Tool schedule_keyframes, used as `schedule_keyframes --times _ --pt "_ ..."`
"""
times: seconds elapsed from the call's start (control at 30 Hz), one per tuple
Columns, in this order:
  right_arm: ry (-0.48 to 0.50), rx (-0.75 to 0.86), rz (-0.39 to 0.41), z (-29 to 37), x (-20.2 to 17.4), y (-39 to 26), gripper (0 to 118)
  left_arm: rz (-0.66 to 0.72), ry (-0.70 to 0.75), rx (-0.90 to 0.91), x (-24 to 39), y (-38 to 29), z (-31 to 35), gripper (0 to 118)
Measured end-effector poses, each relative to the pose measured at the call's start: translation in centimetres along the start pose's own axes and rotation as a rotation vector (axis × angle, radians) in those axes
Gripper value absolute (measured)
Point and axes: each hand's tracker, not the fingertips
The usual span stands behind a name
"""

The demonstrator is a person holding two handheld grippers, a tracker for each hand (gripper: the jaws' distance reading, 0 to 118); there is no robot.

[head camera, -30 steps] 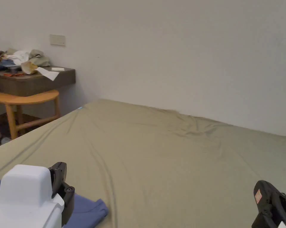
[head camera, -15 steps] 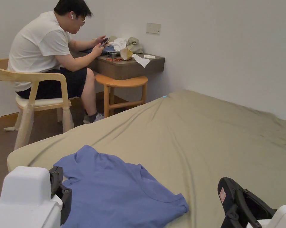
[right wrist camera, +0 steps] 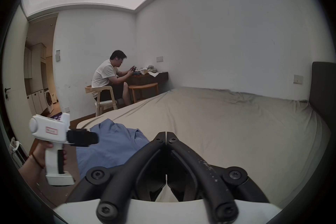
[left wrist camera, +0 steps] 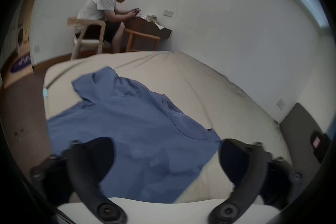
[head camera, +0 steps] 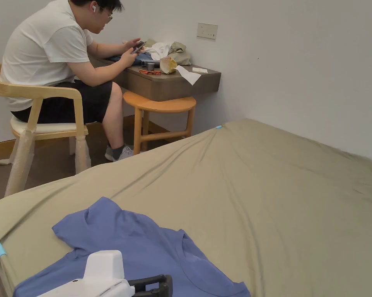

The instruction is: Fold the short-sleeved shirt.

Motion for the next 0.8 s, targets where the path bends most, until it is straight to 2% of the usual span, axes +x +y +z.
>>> schedule_keyframes --times 0.03,0.1,0.3,0.33,0.37,0.43,0.47,0.5,0.57,0.6,0.67,0.8 --pt "0.001 -0.011 -0.007 -0.2 0.1 -0.2 1 -0.003 0.014 0.007 0.0 0.1 -1.0 109" --pt "0.003 -0.031 -0.004 -0.6 0.3 -0.6 1 0.013 0.098 -0.009 0.1 0.4 -3.2 113" --pt "-0.027 -0.087 0.033 -1.6 0.8 -1.3 1 -0.012 0.231 -0.115 -2.7 0.6 -10.7 112" --pt "-0.030 -0.093 0.029 -1.7 0.9 -1.4 1 -0.009 0.249 -0.152 -2.9 0.3 -11.5 106" --pt "-0.034 -0.097 0.024 -1.8 1.0 -1.4 1 -0.002 0.274 -0.200 -3.0 -0.2 -12.1 94" --pt "-0.041 -0.104 0.019 -2.0 1.3 -1.6 1 -0.004 0.330 -0.268 -3.4 -1.3 -13.4 86" --pt "-0.048 -0.108 0.019 -2.0 1.4 -1.7 1 -0.142 0.351 -0.127 -1.8 -1.5 -12.0 75" --pt "-0.053 -0.113 0.020 -2.1 1.5 -1.7 1 -0.171 0.355 -0.177 -1.1 -1.7 -11.8 65" --pt "-0.060 -0.124 0.017 -2.1 1.6 -2.0 1 -0.174 0.340 -0.165 -0.2 -1.9 -11.2 14" --pt "-0.060 -0.129 0.015 -2.2 1.7 -2.1 1 -0.169 0.343 -0.166 0.2 -1.7 -11.2 0" --pt "-0.066 -0.137 0.013 -2.1 1.7 -2.3 1 -0.221 0.436 -0.177 0.7 -1.6 -11.6 0" --pt "-0.070 -0.144 0.009 -1.1 1.9 -2.5 1 -0.199 0.380 -0.167 0.8 -0.9 -10.9 0"
